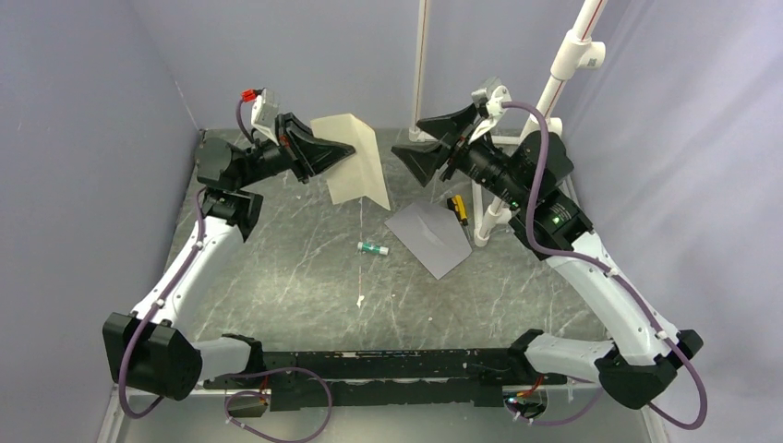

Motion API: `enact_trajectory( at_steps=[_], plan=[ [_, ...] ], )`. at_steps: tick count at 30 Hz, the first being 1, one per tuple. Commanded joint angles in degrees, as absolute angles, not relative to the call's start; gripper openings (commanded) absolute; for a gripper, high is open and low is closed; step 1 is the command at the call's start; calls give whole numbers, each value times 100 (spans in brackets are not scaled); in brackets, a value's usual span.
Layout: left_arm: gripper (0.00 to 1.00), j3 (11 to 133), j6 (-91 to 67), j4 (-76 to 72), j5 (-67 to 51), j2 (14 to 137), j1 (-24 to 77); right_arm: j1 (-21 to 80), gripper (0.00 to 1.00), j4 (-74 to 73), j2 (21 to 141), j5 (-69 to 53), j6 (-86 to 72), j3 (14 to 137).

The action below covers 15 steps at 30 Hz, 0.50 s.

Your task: Place the letter into the envelope and seal it

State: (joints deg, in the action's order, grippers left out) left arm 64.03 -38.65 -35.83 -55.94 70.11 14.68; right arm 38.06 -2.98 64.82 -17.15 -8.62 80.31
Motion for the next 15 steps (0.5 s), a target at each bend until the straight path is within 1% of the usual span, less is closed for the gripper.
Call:
enact_trajectory(
  at_steps=[1, 4, 7, 9, 12, 15],
  plan=[
    [2, 6603, -4389, -4692, -5855, 7175, 1513, 3700, 75, -486, 6793, -2040, -1026, 8323],
    [3, 6674, -4714, -5329, -5946, 7400, 1566, 3636, 71, -877, 7105, -2802, -927, 8509],
    [2, 6706, -5089, -5820, -5956, 7603, 1606, 3612, 70, -1281, 7453, -3859, -764, 8883],
    [2, 6726, -5218, -5975, -6007, 7666, 1619, 3613, 71, -1616, 7676, -4349, -653, 9124],
    [2, 6800, -5147, -5846, -6077, 7662, 1650, 3610, 71, -1722, 7788, -4677, -636, 9175],
    [2, 6816, -5119, -5769, -6126, 7629, 1698, 3612, 68, -1553, 7805, -4772, -691, 9129]
  ],
)
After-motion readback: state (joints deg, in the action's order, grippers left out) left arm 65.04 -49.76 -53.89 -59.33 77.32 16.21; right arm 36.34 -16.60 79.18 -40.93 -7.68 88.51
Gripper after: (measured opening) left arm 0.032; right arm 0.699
